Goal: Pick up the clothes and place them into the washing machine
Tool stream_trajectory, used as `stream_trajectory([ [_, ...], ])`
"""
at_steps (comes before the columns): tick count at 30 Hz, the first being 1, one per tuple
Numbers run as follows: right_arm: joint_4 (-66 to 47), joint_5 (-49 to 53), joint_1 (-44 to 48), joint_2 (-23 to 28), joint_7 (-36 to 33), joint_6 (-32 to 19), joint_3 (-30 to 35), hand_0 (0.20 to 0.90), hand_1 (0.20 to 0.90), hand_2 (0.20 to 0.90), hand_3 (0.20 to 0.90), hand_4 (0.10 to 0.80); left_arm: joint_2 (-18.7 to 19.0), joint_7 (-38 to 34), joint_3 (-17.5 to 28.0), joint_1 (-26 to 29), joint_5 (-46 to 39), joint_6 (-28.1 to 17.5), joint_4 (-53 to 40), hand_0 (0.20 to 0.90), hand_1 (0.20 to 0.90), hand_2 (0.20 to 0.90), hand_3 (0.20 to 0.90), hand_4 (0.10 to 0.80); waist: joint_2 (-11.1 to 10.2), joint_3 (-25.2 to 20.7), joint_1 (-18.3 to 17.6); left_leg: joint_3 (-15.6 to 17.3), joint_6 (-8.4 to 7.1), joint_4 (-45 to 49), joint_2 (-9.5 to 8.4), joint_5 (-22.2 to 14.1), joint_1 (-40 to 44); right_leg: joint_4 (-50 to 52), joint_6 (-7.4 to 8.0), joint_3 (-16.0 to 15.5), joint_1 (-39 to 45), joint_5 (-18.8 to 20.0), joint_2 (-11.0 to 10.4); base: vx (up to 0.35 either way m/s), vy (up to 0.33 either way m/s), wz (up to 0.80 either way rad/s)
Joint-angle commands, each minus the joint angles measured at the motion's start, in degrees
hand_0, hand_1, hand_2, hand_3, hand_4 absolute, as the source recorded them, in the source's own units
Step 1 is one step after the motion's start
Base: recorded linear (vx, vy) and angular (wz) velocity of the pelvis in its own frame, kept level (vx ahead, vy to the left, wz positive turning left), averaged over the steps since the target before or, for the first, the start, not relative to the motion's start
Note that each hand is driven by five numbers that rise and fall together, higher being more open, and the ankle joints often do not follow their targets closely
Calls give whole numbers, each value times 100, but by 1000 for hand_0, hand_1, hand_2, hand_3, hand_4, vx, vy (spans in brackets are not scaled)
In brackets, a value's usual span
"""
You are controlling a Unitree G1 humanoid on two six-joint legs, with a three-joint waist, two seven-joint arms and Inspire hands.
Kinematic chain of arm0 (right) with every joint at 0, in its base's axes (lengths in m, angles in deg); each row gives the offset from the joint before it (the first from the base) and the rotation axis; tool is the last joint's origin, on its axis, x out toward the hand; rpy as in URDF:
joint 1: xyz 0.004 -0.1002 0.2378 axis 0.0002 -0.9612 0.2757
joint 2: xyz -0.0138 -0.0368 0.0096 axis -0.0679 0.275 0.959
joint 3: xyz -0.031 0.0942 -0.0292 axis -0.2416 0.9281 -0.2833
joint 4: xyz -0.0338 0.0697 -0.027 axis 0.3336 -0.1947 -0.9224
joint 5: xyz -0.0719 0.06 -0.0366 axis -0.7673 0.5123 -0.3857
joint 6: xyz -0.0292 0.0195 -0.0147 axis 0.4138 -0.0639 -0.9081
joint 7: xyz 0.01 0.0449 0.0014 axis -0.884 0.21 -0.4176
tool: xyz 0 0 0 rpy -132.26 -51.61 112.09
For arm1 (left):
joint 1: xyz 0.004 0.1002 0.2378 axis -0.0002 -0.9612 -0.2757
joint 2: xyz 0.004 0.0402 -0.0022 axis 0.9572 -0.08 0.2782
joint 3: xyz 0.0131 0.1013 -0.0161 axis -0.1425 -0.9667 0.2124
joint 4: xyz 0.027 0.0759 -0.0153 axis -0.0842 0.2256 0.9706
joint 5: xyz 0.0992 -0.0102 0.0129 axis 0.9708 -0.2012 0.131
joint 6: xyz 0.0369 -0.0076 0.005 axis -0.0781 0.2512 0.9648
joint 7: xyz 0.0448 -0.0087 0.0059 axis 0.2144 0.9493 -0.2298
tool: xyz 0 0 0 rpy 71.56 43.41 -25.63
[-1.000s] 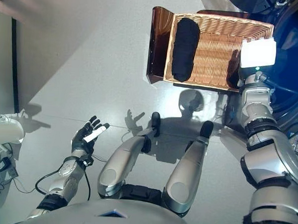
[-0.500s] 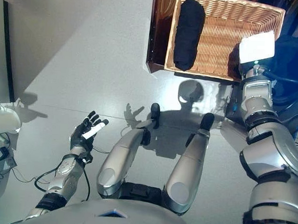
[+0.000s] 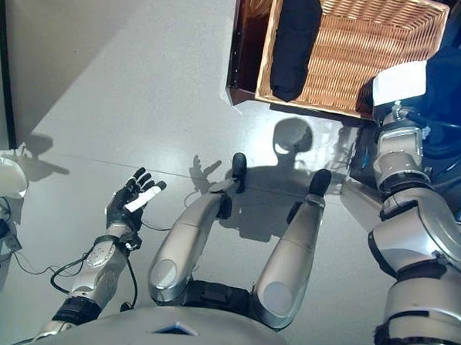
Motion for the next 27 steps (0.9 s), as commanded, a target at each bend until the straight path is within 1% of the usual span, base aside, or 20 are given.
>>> stream_trajectory([
  [1,93,-163,566,328,-101,513,-261,900,900,900,900,800,526,-154,392,-563,24,-413,-458,900,900,900,900,800,37,-268,39,-176,-538,427,228,-404,-357,59,-441,23,-320,161,201,0,0,0],
  [13,113,-141,623,618,-42,555,-235,900,900,900,900,800,583,-137,522,-626,49,-380,-540,900,900,900,900,800,56,-246,12,-162,-559,578,260,-424,-521,266,-478,45,-500,85,222,-4,-4,1],
  [14,113,-138,633,625,-40,555,-241,856,856,856,856,769,581,-136,530,-627,55,-381,-535,900,900,900,900,800,58,-243,12,-164,-562,590,265,-425,-532,279,-479,44,-508,76,221,0,0,0],
  [15,123,-135,655,631,-28,559,-246,615,615,615,615,596,587,-137,534,-627,53,-374,-538,900,900,900,900,800,60,-231,8,-163,-562,611,275,-427,-548,311,-482,41,-525,70,220,0,0,0],
  [16,133,-134,658,632,-11,562,-248,428,428,428,428,463,592,-142,545,-632,56,-377,-545,900,900,900,900,800,61,-224,4,-158,-565,616,280,-430,-550,326,-487,43,-529,60,225,0,0,0],
  [17,147,-132,653,635,0,571,-243,200,200,200,200,300,594,-141,557,-639,61,-370,-563,900,900,900,900,800,59,-222,5,-161,-566,610,282,-433,-546,333,-490,41,-528,49,230,0,0,0],
  [27,203,-26,667,592,4,594,-209,200,200,200,200,300,607,-153,577,-644,78,-348,-533,900,900,900,900,800,59,-230,-4,-154,-558,644,271,-447,-563,402,-488,63,-566,42,246,0,0,0],
])
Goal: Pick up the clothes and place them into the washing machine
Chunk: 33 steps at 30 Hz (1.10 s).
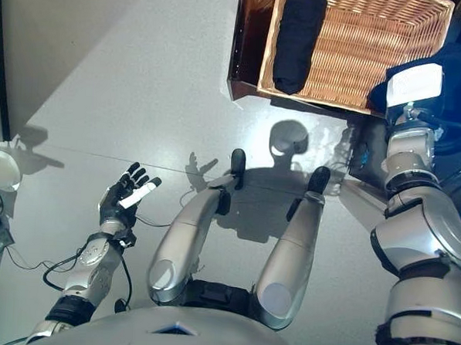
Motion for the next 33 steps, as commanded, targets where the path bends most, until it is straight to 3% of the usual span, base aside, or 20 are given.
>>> stream_trajectory([
  [1,-13,-18,539,509,-120,481,-206,200,200,200,200,300,412,-153,516,-633,88,-352,-369,900,900,900,900,800,107,-266,-1,-66,-578,375,253,-410,-172,151,-494,-56,-218,93,162,0,0,0],
  [10,-212,51,524,536,-171,510,-100,200,200,200,200,300,390,-199,577,-602,101,-346,-291,900,900,900,900,800,64,-290,-39,-70,-566,313,260,-402,-119,120,-488,-68,-170,94,177,0,0,0],
  [17,-788,925,292,500,-784,483,726,200,200,200,200,300,344,-246,597,-566,130,-356,-210,900,900,900,900,800,26,-308,-56,-59,-555,216,276,-376,7,31,-476,-99,-41,120,203,0,0,0],
  [26,-1780,918,-441,491,-1077,406,1385,200,200,200,200,300,276,-256,658,-521,176,-357,-1,900,900,900,900,800,-50,-400,-109,-107,-562,136,327,-407,176,-54,-460,-140,143,90,207,27,-10,-5],
  [33,-2094,1514,-1130,174,-1632,261,2115,200,200,200,200,300,212,-300,638,-471,170,-403,64,900,900,900,900,800,-109,-473,-113,-152,-559,94,351,-437,377,-108,-450,-178,363,51,222,23,-10,-2],
])
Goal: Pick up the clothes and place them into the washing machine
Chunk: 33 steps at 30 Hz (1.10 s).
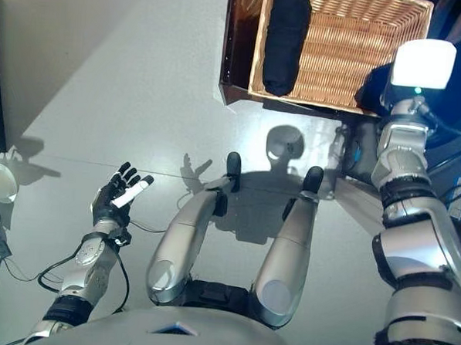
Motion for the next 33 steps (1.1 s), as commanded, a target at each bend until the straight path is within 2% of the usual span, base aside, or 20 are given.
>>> stream_trajectory([
  [1,-209,144,-60,297,-557,148,218,200,200,200,200,300,234,-130,405,-453,177,-404,-30,900,900,900,900,800,-87,-480,14,-156,-533,120,255,-387,-69,80,-415,-160,-144,33,129,6,-6,-7],
  [7,-54,465,-84,323,-719,99,409,200,200,200,200,300,234,-109,392,-479,163,-428,-47,900,900,900,900,800,-77,-510,25,-150,-530,76,243,-362,-65,8,-401,-158,-126,68,109,1,0,-1],
  [12,163,445,-27,281,-675,95,297,200,200,200,200,300,222,-88,396,-498,160,-426,14,900,900,900,900,800,-37,-516,58,-151,-529,36,241,-339,-61,-9,-402,-171,-133,73,98,0,0,0],
  [13,193,435,-19,280,-663,98,284,433,433,433,433,467,223,-94,397,-498,168,-429,25,900,900,900,900,800,-38,-511,56,-147,-532,37,242,-333,-59,-10,-403,-170,-131,76,98,0,0,0],
  [14,265,393,4,266,-627,115,234,900,900,900,900,800,226,-97,390,-500,178,-426,26,900,900,900,900,800,-30,-511,62,-148,-532,23,244,-328,-49,-12,-404,-165,-129,77,103,0,0,0],
  [33,700,-569,836,237,-172,306,-844,900,900,900,900,800,330,-67,293,-529,204,-433,9,900,900,900,900,800,-45,-382,159,-118,-537,208,260,-351,-201,46,-400,-155,-241,111,104,-1,0,0],
])
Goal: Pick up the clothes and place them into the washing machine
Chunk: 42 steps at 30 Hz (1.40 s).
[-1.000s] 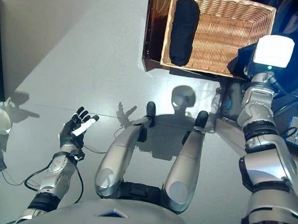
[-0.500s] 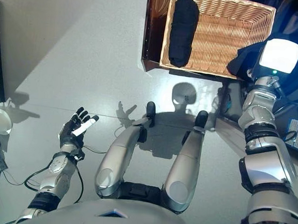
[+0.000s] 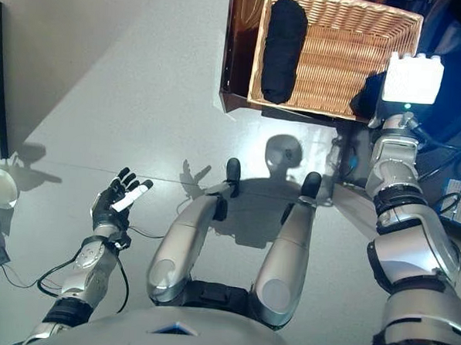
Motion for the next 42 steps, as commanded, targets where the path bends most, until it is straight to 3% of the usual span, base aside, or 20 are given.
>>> stream_trajectory([
  [1,379,-152,569,240,-217,283,-215,900,900,900,900,800,333,-32,278,-475,193,-440,-85,900,900,900,900,800,-39,-338,127,-124,-526,333,259,-348,-241,118,-404,-158,-235,127,91,-6,11,4],
  [7,704,-132,680,13,-95,255,-424,900,900,900,900,800,363,-52,259,-432,189,-418,-43,900,900,900,900,800,-98,-339,180,-142,-521,320,255,-346,-207,111,-402,-176,-188,136,86,6,6,1],
  [11,582,504,463,-329,-316,140,32,900,900,900,900,800,329,-120,241,-373,213,-411,-42,900,900,900,900,800,-158,-332,175,-144,-523,291,271,-341,-119,70,-396,-209,-78,142,93,13,0,0],
  [14,13,1801,10,-817,-665,-437,763,900,900,900,900,800,245,-237,270,-235,300,-350,197,900,900,900,900,800,-288,-416,137,-171,-527,219,323,-365,79,-55,-389,-253,158,140,142,68,-5,-2],
  [15,8,1800,1,-816,-665,-436,770,900,900,900,900,800,250,-237,266,-235,299,-352,199,900,900,900,900,800,-289,-412,142,-171,-527,216,323,-365,88,-59,-389,-253,167,140,143,92,-14,-11],
  [16,-509,2572,-386,-1018,-738,-861,1168,900,900,900,900,800,198,-287,317,-176,374,-302,346,900,900,900,900,800,-377,-450,86,-183,-523,167,358,-389,254,-125,-375,-260,346,141,173,64,-11,-17],
  [17,-516,2571,-396,-1016,-736,-859,1175,900,900,900,900,800,202,-287,313,-176,373,-303,347,900,900,900,900,800,-377,-443,90,-183,-523,162,358,-389,268,-130,-375,-261,360,142,173,111,-20,-7],
  [18,-858,3157,-637,-1175,-803,-1173,1453,900,900,900,900,800,161,-333,335,-117,435,-275,459,900,900,900,900,800,-432,-464,47,-193,-526,123,382,-398,400,-197,-370,-282,507,135,185,84,-18,-6],
  [21,-1487,4162,-1461,-1522,-558,-1713,1880,900,900,900,900,800,44,-315,371,-65,613,-144,650,900,900,900,900,800,-549,-499,-23,-235,-534,-78,449,-384,845,-436,-346,-387,1022,136,203,147,-30,-4],
  [25,-1719,4803,-2257,-1862,-76,-2052,2029,900,900,900,900,800,-52,-298,414,6,1014,-41,1031,900,900,900,900,800,-644,-704,-42,-298,-571,-451,511,-362,1533,-978,-287,-596,1806,127,217,180,-36,-7],
  [36,-1083,4968,-2786,-2070,453,-1972,2286,900,900,900,900,800,-100,-211,522,40,1350,66,1435,900,900,900,900,800,-895,-1339,46,-451,-624,-1047,552,-318,2571,-1691,-156,-1076,3045,84,247,124,-19,5],
  [39,-918,5054,-3029,-2028,508,-1971,2522,900,900,900,900,800,-41,-157,540,53,1463,103,1548,900,900,900,900,800,-997,-1487,69,-465,-661,-1106,533,-320,2668,-1908,-77,-1352,3371,154,179,101,21,37],
  [42,-713,5184,-3092,-2140,540,-1967,2669,900,900,900,900,800,-16,-178,605,22,1589,140,1630,900,900,900,900,800,-1097,-1697,102,-436,-611,-1290,477,-360,2840,-2112,26,-1432,3563,329,115,110,95,33],
])
